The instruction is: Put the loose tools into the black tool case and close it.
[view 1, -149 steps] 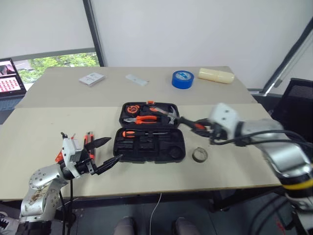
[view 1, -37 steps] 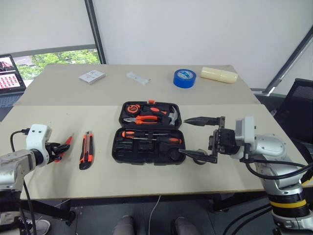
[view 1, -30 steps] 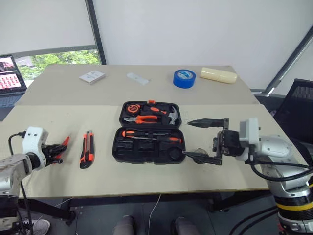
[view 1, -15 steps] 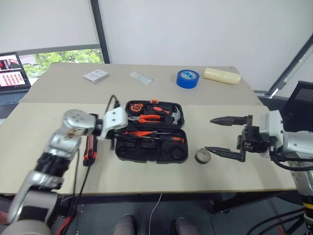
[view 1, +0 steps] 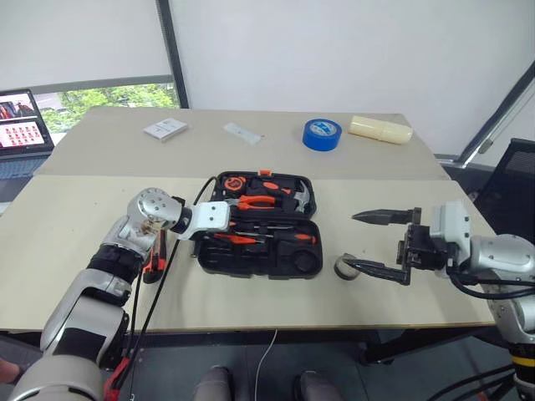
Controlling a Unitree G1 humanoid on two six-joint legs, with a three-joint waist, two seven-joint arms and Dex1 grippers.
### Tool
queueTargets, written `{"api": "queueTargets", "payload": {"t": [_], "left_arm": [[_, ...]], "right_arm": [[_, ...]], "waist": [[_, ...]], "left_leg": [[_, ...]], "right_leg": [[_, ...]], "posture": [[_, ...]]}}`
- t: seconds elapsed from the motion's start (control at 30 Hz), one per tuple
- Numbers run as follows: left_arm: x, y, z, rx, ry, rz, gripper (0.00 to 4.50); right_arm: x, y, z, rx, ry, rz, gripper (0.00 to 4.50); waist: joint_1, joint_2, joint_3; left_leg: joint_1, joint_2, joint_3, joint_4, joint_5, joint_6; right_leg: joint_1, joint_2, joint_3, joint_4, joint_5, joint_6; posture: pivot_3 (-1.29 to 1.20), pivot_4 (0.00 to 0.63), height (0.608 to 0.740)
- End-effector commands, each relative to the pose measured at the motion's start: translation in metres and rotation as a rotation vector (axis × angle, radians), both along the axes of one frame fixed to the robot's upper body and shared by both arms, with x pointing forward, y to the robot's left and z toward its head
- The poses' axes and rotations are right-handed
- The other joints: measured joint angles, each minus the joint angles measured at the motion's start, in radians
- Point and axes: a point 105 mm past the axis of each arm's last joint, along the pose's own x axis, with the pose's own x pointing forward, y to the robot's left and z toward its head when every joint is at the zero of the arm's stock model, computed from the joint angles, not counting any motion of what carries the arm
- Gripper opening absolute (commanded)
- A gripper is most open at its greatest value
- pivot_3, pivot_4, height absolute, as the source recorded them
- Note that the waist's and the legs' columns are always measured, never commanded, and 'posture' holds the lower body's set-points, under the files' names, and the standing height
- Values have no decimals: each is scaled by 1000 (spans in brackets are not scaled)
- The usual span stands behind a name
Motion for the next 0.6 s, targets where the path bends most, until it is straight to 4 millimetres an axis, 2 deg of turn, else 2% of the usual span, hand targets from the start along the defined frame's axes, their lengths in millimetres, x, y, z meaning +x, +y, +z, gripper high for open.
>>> {"api": "queueTargets", "payload": {"t": [0.03,0.3,0.47,0.57,0.6], "left_arm": [[0,-9,1,12,-23,-30,497],[0,-26,-3,34,-23,-64,497],[1,-13,-13,131,5,-27,497],[-1,-15,-11,68,50,-2,497],[-1,-20,-5,-6,62,1,978]], "right_arm": [[-3,1,10,4,-60,0,4500],[-5,5,6,6,-32,14,4500],[-7,7,5,7,-23,15,4500],[-7,7,5,6,-20,14,4500],[-6,8,6,7,-18,14,4500]], "waist": [[1,0,0],[3,0,0],[3,0,0],[0,0,0],[0,0,0]], "left_leg": [[0,0,0,0,0,0],[0,0,0,1,0,0],[0,-1,0,3,0,0],[0,-1,0,3,0,0],[0,-1,0,3,0,0]], "right_leg": [[0,0,0,0,0,0],[1,0,0,0,0,1],[2,0,1,0,0,2],[2,0,2,1,0,2],[2,0,2,1,1,2]], "posture": [[0,150,740],[0,150,740],[0,150,740],[0,150,740],[0,150,740]]}}
